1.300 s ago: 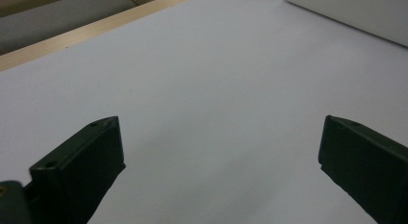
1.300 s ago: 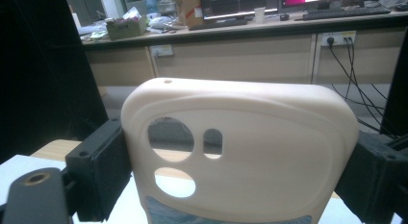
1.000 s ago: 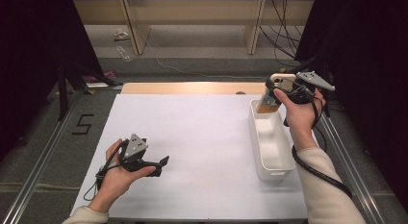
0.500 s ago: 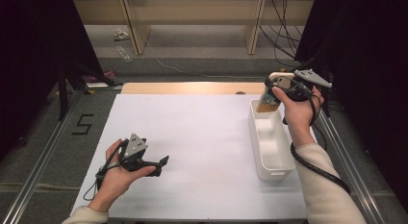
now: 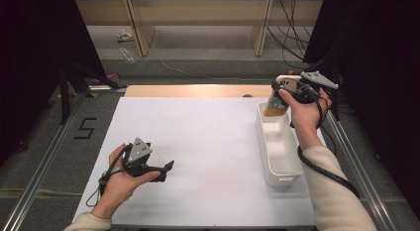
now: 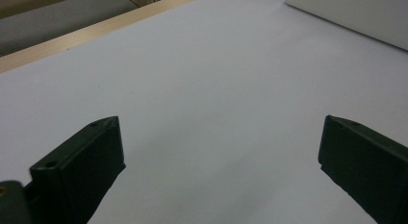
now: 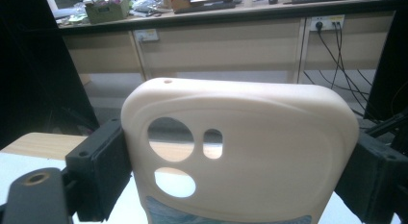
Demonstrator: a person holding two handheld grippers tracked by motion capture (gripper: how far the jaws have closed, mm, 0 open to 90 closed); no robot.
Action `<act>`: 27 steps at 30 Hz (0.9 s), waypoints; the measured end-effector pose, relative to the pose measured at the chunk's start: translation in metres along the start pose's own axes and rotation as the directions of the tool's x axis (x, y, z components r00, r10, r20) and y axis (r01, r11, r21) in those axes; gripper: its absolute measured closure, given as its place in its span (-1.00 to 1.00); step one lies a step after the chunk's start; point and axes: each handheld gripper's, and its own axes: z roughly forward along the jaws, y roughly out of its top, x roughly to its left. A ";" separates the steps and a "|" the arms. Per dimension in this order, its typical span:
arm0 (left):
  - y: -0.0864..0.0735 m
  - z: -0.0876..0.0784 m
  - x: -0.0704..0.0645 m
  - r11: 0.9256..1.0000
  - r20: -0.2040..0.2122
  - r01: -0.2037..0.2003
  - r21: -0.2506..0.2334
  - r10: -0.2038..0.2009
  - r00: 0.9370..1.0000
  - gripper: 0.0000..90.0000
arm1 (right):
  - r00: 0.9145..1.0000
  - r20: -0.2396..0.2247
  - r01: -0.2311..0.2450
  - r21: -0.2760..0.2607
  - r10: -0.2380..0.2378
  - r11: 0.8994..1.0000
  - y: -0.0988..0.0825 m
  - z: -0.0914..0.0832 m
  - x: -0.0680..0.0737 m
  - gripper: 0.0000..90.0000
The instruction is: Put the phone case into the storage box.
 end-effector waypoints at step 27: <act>0.001 0.000 0.000 1.000 0.002 -0.001 -0.001 0.001 1.000 -0.96 | 1.000 0.020 0.017 0.035 -0.018 0.999 -0.003 0.015 0.002 -0.72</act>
